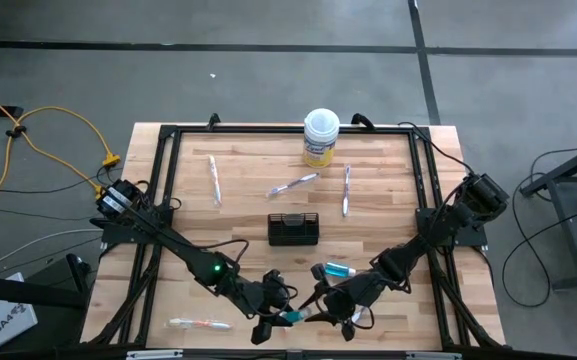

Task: Pick & Place toothbrushing station
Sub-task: Put the left blue mouthwash into the wire organizer

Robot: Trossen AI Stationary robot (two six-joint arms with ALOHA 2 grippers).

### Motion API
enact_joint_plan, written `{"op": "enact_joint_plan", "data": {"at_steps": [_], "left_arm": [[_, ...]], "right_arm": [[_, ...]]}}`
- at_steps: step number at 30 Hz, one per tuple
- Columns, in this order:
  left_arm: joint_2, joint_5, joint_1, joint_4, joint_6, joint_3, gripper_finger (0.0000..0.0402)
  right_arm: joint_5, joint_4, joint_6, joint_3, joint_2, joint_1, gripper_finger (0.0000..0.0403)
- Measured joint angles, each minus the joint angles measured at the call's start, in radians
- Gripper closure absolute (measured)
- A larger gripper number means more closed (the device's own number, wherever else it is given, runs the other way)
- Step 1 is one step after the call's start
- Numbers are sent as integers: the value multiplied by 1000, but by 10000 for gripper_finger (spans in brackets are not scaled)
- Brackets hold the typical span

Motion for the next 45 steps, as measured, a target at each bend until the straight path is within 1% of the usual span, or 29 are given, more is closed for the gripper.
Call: {"op": "enact_joint_plan", "data": {"at_steps": [10,16,20,30,33,40,45], "left_arm": [[0,0,0,1,-1,0,258],[0,0,0,1,-2,0,258],[0,0,0,1,-3,0,258],[0,0,0,1,-2,0,256],[0,-1,0,1,0,0,242],[-1,-26,0,0,30,0,192],[-2,-30,0,0,39,0,177]], "right_arm": [[-19,0,-4,0,0,-1,304],[-22,0,-31,0,0,-1,304],[-28,0,-33,0,0,-1,313],[-37,0,-33,0,0,-1,313],[-38,0,-33,0,0,-1,313],[-51,-7,-32,0,0,0,313],[-53,-7,-30,0,0,0,313]]}}
